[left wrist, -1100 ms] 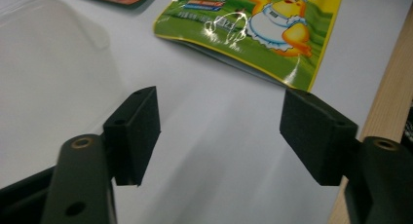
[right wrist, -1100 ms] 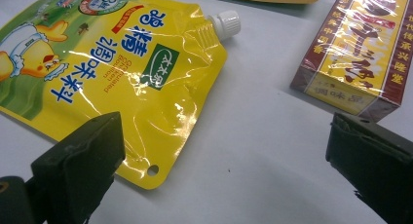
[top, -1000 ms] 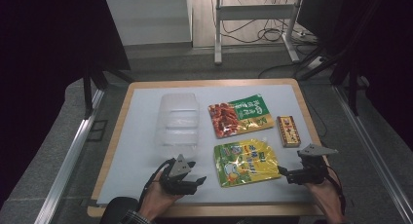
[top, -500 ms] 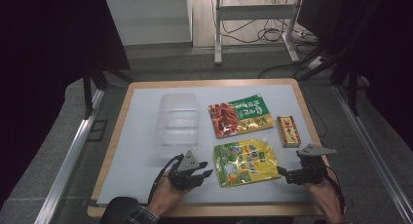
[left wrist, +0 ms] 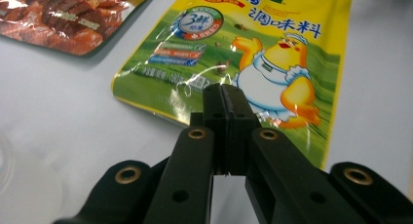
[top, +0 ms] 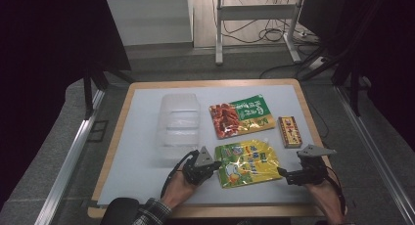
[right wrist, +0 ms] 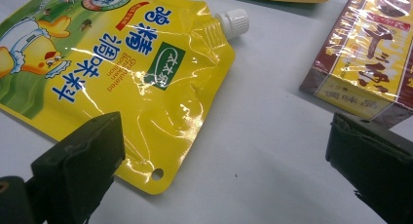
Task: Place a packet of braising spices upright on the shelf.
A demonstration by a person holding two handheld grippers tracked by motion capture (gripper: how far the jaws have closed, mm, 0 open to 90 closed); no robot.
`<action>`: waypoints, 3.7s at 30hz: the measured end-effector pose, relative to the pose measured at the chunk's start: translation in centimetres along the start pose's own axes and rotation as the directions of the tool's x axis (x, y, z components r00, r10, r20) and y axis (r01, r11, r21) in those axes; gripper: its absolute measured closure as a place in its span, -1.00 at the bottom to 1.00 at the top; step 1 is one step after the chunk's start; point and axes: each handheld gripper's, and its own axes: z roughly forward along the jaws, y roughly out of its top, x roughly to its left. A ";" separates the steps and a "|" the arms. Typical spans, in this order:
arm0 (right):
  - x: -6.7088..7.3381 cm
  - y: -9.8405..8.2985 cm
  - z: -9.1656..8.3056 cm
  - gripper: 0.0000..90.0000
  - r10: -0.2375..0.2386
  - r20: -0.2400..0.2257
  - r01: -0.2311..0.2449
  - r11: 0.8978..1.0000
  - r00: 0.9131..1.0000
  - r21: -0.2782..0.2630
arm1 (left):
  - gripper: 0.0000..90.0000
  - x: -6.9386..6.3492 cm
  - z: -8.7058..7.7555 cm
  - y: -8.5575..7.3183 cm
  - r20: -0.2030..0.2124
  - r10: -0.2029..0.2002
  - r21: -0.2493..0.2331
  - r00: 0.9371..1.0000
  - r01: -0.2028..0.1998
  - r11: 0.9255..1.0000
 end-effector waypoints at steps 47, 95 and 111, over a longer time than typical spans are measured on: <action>1.2 0.7 1.9 -0.95 0.042 -0.151 -0.036 0.998 0.988 0.041 | 1.00 -0.3 2.6 -0.3 -0.027 0.005 0.032 1.000 -0.004 0.999; 2.3 4.5 4.2 0.81 0.162 -0.288 -0.138 0.985 0.944 0.100 | 0.34 -0.4 1.3 -0.4 -0.109 -0.032 0.005 0.994 0.033 0.999; 3.1 5.6 3.3 0.83 0.073 -0.272 -0.054 0.996 0.960 0.077 | -0.28 -0.9 -1.9 -1.1 -0.067 -0.034 0.002 0.997 0.034 0.999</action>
